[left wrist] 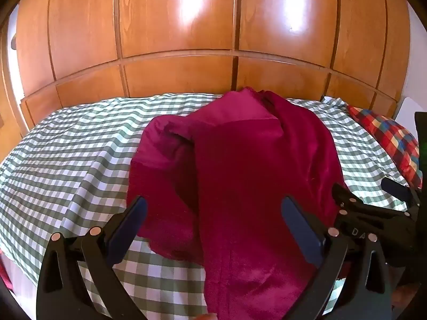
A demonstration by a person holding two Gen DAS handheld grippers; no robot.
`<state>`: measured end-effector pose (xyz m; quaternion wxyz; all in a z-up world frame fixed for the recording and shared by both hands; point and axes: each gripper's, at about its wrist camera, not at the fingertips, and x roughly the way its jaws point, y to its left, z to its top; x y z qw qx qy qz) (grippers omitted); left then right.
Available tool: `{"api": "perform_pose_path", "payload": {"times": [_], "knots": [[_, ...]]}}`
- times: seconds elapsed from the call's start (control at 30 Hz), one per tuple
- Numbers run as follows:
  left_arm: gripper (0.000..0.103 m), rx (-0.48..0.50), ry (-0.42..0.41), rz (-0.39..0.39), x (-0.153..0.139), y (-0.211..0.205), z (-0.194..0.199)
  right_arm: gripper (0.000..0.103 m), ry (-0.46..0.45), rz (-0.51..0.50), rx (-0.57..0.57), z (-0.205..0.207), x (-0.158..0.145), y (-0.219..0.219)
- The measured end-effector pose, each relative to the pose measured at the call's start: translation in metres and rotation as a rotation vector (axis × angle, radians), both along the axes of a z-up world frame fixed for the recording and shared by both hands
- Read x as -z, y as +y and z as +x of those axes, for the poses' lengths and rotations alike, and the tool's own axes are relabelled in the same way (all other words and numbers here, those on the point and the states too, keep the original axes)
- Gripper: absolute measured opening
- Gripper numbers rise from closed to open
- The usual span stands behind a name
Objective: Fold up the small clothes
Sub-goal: 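Move both grippers toward the crumpled maroon sweater on the bed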
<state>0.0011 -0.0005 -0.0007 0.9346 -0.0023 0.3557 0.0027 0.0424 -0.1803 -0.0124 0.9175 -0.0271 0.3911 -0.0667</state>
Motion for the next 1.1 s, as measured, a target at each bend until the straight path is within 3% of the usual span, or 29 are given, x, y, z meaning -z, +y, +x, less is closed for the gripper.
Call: {"api": "perform_pose_path", "payload": {"times": [0.43, 1.1], "knots": [[0.1, 0.006, -0.022, -0.02, 0.0, -0.002, -0.009, 0.1, 0.021, -0.001, 0.0, -0.003, 0.004, -0.001], [0.1, 0.026, -0.023, 0.021, -0.002, -0.007, -0.019, 0.1, 0.024, -0.001, 0.008, -0.009, 0.006, -0.004]]}}
